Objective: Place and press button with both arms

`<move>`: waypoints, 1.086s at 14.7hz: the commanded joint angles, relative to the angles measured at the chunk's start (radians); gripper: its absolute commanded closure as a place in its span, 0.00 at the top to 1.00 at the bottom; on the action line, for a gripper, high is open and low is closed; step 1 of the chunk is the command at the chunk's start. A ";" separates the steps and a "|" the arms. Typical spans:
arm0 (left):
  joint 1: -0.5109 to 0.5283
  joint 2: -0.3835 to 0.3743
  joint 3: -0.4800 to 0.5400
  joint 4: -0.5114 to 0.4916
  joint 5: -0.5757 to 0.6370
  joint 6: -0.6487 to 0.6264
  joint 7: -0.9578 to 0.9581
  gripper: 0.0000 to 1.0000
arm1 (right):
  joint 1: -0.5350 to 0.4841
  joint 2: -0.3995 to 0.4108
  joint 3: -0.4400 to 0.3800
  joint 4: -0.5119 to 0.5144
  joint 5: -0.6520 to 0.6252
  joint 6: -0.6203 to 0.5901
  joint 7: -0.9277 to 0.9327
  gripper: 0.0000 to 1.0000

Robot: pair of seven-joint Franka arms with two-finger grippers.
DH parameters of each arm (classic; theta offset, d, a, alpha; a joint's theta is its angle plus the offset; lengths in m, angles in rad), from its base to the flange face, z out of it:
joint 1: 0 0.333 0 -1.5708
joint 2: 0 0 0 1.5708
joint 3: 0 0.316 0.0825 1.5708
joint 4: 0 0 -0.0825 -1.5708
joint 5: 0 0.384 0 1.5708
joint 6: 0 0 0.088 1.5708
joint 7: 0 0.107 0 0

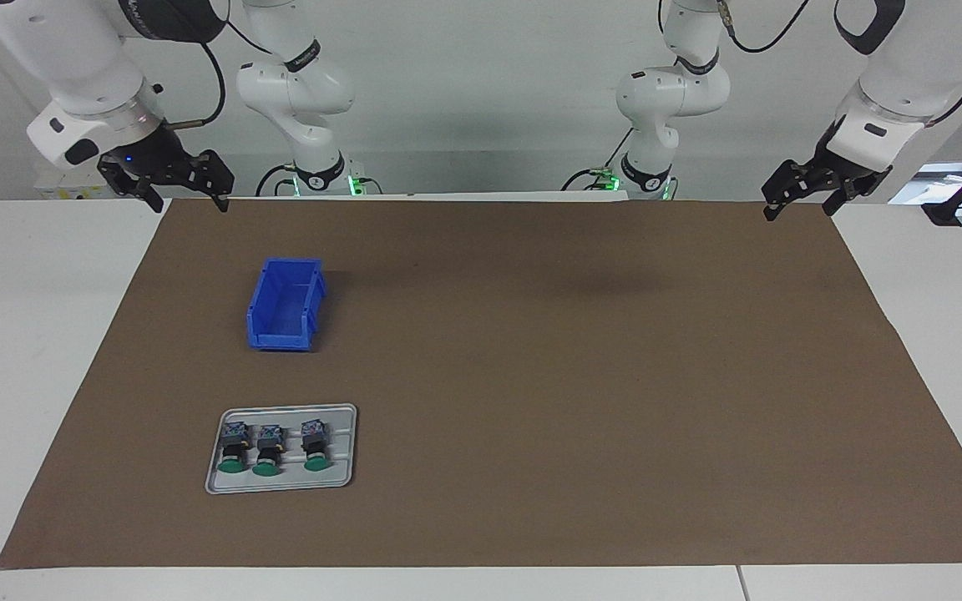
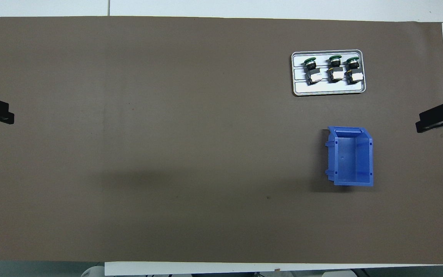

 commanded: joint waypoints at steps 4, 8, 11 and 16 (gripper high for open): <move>0.010 0.031 0.002 0.053 -0.005 -0.041 -0.004 0.99 | -0.004 -0.008 0.004 -0.006 0.013 0.007 0.007 0.99; 0.008 0.026 0.002 0.046 -0.002 -0.054 -0.004 1.00 | -0.010 -0.014 0.003 -0.026 0.013 0.016 -0.022 0.99; 0.008 0.026 0.002 0.044 -0.004 -0.052 -0.004 1.00 | 0.040 0.027 0.007 -0.028 0.019 0.137 -0.030 0.99; 0.008 0.019 0.002 0.032 -0.004 -0.067 -0.004 1.00 | 0.180 0.309 0.007 0.048 0.040 0.430 0.123 0.99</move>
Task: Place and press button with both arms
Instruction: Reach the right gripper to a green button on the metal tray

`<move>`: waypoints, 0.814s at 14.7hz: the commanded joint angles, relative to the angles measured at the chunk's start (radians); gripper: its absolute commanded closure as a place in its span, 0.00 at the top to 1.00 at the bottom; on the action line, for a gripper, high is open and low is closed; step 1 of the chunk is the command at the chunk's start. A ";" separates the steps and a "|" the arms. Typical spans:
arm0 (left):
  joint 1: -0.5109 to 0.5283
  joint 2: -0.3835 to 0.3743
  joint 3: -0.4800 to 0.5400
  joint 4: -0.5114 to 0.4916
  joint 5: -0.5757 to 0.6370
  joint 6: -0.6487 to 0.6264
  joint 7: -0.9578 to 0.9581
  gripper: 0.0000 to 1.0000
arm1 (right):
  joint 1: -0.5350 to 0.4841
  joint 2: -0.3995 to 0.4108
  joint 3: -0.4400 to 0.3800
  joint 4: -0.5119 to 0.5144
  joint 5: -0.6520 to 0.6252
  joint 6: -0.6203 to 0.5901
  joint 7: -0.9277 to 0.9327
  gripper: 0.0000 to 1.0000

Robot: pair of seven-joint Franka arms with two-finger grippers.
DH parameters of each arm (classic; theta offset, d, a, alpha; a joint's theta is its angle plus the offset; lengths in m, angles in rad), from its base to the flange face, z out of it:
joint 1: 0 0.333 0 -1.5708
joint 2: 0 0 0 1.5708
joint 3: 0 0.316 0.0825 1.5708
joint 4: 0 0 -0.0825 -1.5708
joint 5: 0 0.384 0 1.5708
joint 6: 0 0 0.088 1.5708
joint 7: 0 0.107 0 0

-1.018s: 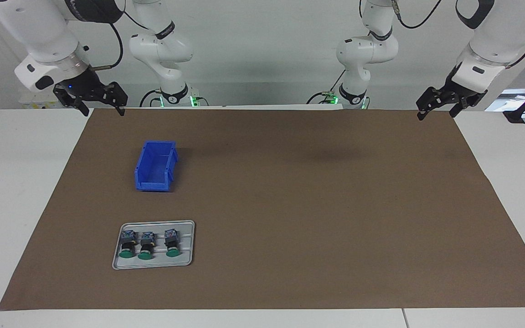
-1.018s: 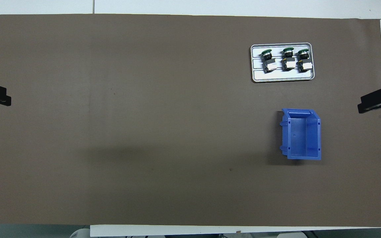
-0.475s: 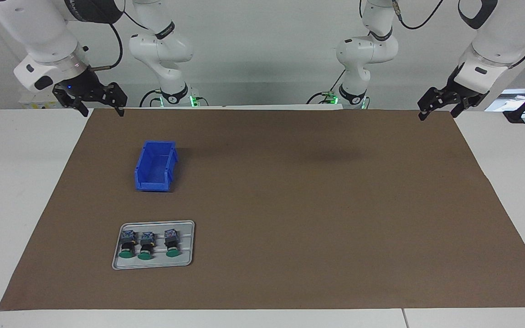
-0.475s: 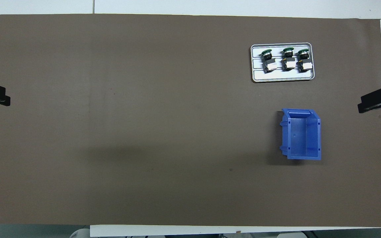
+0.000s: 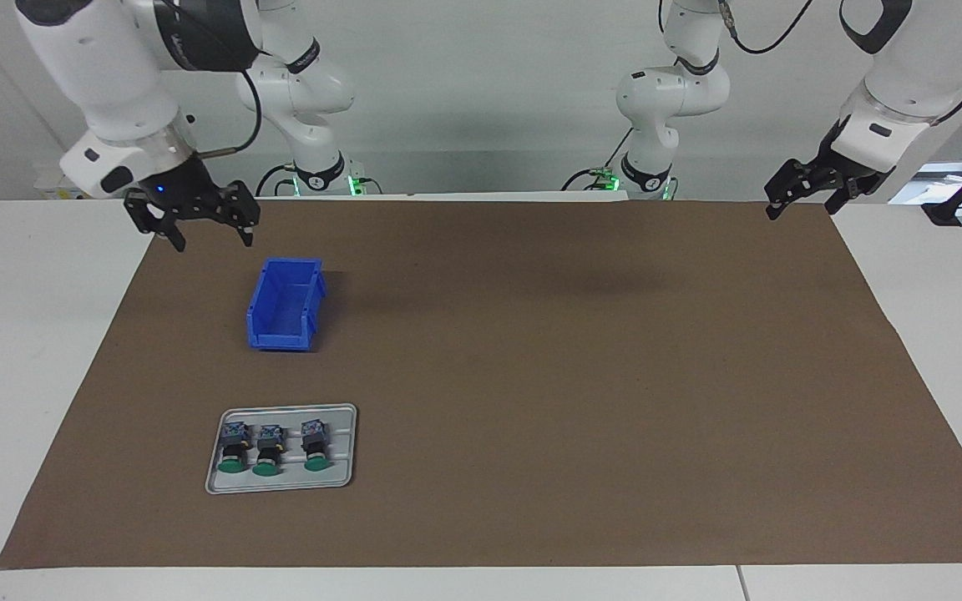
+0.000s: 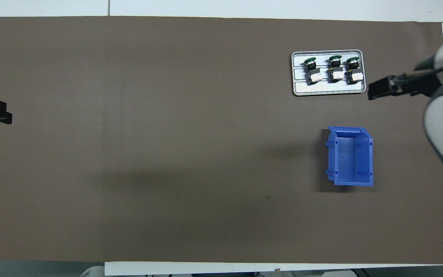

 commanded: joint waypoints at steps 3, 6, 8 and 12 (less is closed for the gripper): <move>0.004 0.005 -0.001 0.020 -0.008 -0.074 -0.007 1.00 | 0.033 0.303 0.001 0.100 0.014 0.246 0.057 0.99; -0.010 0.004 -0.006 0.020 -0.008 -0.068 -0.009 1.00 | 0.026 0.378 0.001 0.088 0.014 0.337 0.047 0.99; -0.004 0.002 -0.007 0.013 -0.008 -0.052 0.000 1.00 | 0.024 0.412 0.001 0.085 0.014 0.381 0.044 0.99; -0.003 -0.001 -0.007 0.007 -0.008 -0.050 0.007 1.00 | 0.024 0.463 0.001 0.054 0.009 0.475 -0.001 0.94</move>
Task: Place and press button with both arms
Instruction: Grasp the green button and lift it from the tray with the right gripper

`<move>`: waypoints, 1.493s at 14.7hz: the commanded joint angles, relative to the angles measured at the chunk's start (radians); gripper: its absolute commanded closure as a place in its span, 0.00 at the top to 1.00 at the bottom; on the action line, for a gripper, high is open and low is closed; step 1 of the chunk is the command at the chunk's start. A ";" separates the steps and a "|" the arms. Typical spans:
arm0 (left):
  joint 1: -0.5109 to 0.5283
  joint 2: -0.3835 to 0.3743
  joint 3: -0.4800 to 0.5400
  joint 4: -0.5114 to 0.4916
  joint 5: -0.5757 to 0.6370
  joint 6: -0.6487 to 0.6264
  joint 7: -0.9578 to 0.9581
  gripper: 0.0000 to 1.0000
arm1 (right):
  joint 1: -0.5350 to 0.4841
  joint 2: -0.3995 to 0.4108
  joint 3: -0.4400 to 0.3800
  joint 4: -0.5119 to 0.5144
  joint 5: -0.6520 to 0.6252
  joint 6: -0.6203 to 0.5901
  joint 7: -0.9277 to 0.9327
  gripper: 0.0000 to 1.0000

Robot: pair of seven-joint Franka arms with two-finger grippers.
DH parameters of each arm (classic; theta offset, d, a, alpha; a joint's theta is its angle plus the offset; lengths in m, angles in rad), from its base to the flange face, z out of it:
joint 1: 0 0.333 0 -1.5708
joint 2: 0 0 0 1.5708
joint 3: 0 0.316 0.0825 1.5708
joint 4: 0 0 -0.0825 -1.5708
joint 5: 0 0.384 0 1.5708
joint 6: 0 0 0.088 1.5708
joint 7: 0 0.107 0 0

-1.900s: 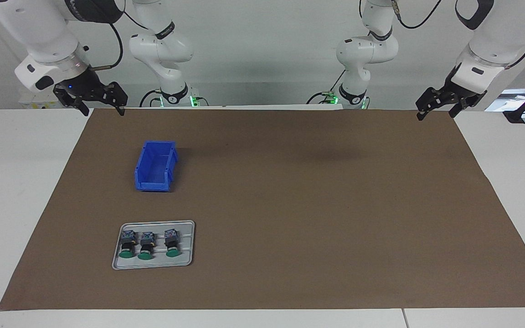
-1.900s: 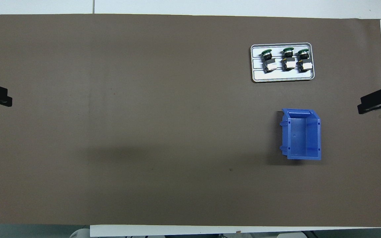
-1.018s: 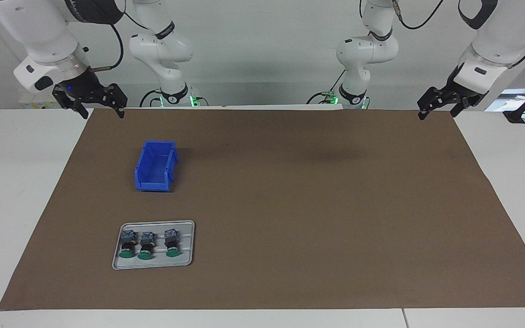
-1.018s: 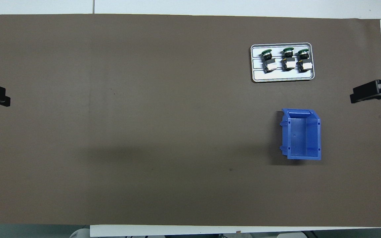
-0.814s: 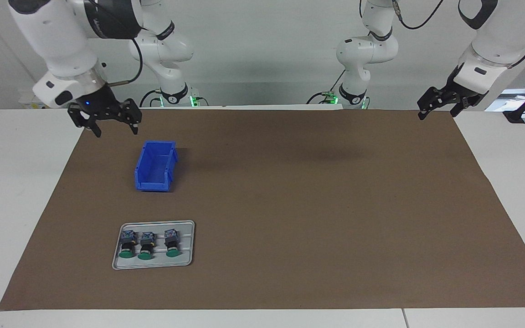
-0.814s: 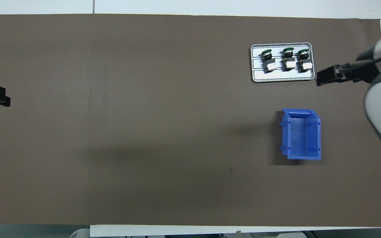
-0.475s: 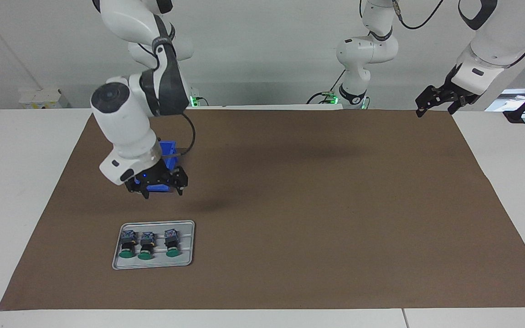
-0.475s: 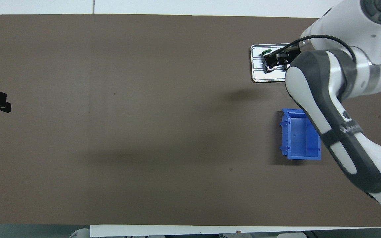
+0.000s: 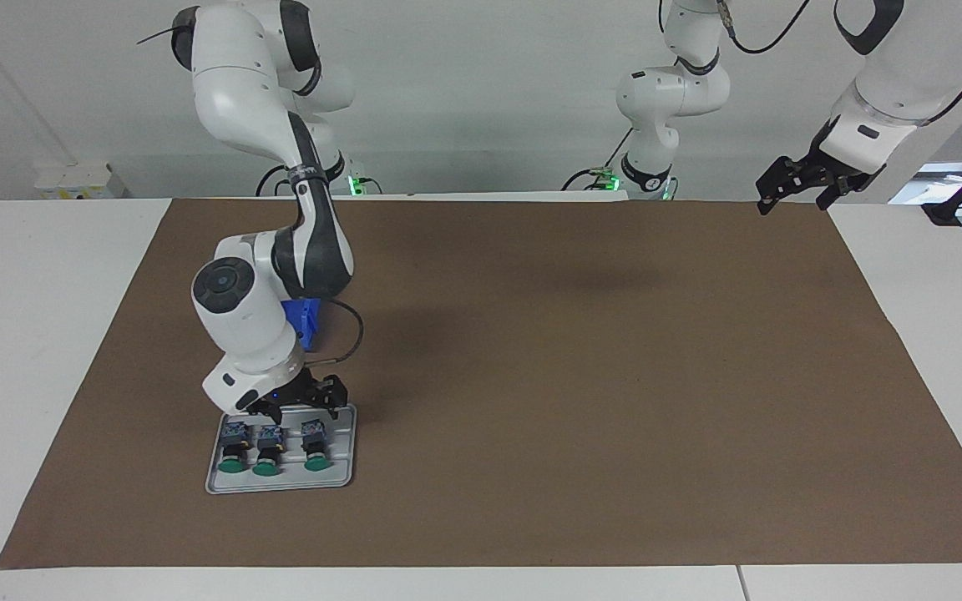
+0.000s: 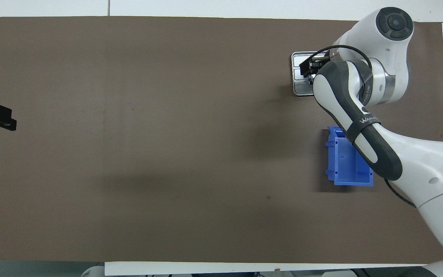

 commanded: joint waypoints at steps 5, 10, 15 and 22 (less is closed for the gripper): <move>-0.014 -0.002 -0.009 -0.001 -0.011 -0.009 -0.001 1.00 | -0.011 0.058 0.008 -0.008 -0.002 0.072 -0.098 0.87; -0.014 -0.008 -0.008 -0.008 -0.010 -0.010 0.007 1.00 | -0.011 0.058 0.008 -0.011 -0.062 0.056 -0.122 0.30; -0.009 -0.010 -0.008 -0.014 -0.010 0.022 0.007 1.00 | 0.027 -0.012 0.008 0.024 -0.053 -0.117 -0.075 0.00; 0.002 -0.025 0.001 -0.039 -0.007 -0.001 -0.007 1.00 | 0.297 -0.195 0.010 -0.012 -0.047 -0.365 0.536 0.00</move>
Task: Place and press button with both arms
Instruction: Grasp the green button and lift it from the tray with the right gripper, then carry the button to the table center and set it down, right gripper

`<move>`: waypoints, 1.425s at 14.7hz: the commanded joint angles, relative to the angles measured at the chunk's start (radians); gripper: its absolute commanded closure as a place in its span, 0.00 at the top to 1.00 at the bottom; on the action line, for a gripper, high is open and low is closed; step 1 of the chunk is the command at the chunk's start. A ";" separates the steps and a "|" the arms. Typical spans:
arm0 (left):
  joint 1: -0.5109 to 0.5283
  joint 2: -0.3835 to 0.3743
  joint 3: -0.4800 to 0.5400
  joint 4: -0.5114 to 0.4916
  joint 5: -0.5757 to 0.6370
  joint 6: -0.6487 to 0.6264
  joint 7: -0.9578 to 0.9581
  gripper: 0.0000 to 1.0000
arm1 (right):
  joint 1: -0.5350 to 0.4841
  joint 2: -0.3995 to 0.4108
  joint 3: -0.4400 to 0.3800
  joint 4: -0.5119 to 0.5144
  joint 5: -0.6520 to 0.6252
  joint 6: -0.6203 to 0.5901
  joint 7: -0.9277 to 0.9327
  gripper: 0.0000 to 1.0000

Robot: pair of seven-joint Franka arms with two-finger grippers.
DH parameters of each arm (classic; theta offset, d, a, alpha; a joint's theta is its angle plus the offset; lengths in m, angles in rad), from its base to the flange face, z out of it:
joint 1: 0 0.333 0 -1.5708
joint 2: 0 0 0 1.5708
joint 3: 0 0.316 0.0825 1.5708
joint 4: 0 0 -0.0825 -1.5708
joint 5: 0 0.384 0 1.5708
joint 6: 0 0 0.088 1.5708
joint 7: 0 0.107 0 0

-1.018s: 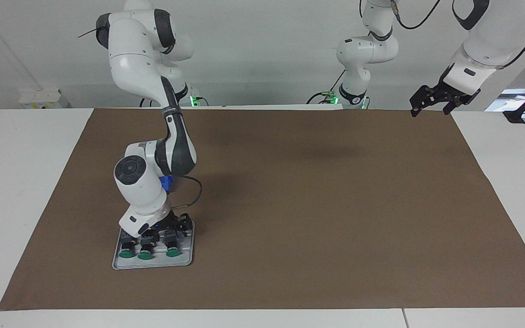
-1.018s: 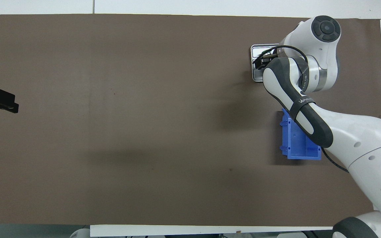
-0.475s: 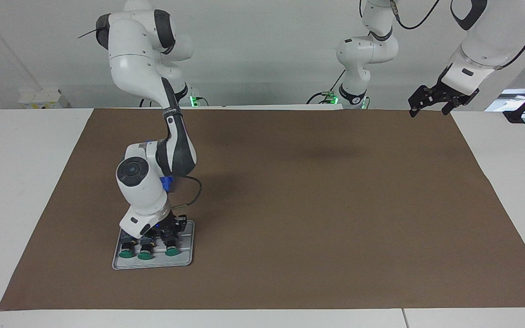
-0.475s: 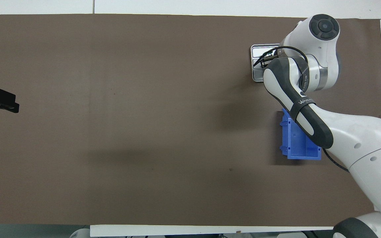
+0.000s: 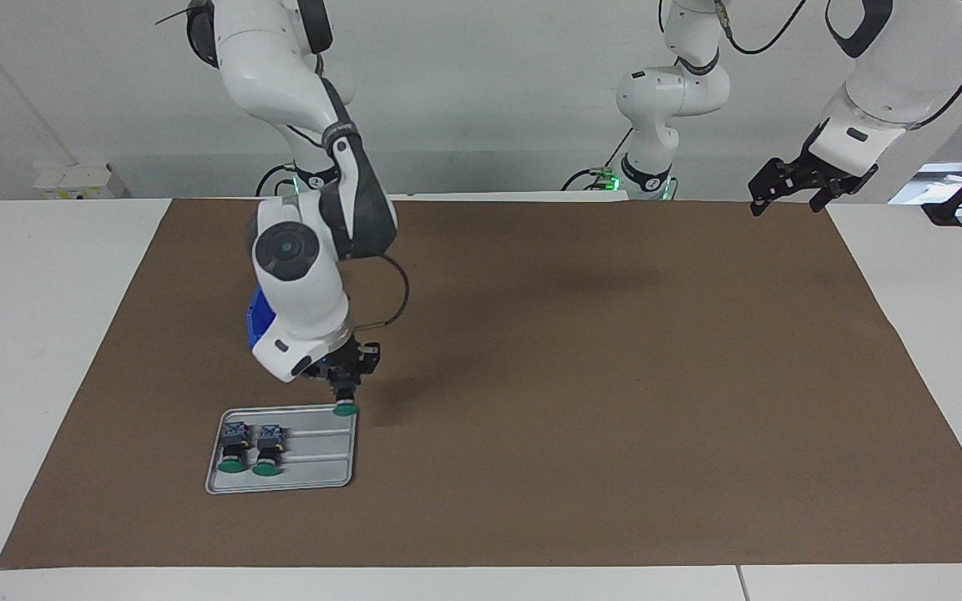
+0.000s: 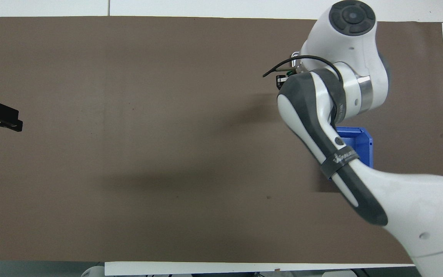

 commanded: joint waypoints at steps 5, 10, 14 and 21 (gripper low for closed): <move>0.001 -0.022 0.017 -0.025 -0.006 0.001 -0.005 1.00 | 0.218 -0.021 -0.002 -0.050 0.076 0.033 0.644 0.00; -0.008 -0.022 0.016 -0.022 -0.006 -0.002 -0.011 1.00 | 0.344 0.058 -0.002 -0.053 0.076 0.177 1.207 0.00; -0.006 -0.024 0.016 -0.019 -0.006 -0.004 -0.026 1.00 | 0.358 0.099 -0.002 -0.058 0.076 0.233 1.555 0.00; -0.006 -0.024 0.014 -0.016 -0.006 0.004 -0.028 1.00 | 0.369 0.091 -0.002 -0.197 0.073 0.356 1.676 0.06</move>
